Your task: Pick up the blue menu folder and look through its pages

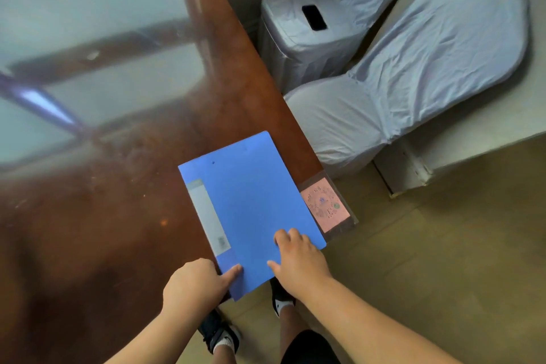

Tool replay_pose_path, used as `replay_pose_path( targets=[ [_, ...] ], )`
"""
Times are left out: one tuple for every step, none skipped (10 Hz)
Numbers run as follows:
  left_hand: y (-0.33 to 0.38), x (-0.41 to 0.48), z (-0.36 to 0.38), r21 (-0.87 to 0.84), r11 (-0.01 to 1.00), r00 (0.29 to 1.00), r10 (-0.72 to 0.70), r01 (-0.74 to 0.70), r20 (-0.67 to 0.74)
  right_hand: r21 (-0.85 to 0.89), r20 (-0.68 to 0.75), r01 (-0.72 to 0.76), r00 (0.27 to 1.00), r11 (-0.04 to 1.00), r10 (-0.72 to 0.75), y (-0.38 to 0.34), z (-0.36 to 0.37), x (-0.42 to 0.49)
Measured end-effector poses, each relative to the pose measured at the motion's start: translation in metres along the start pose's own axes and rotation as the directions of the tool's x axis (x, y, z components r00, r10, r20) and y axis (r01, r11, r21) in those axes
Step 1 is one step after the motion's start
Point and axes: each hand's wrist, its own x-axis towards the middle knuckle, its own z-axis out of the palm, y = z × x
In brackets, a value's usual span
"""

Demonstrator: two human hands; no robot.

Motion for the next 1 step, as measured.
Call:
replay_pose_path(
  targets=[
    [-0.0150,-0.0037,-0.0425,-0.064,0.998,0.975,0.013,-0.028,-0.220,-0.115,0.015,0.025,1.000,0.993,-0.023,-0.0244,-0.0363,0.0065]
  ],
)
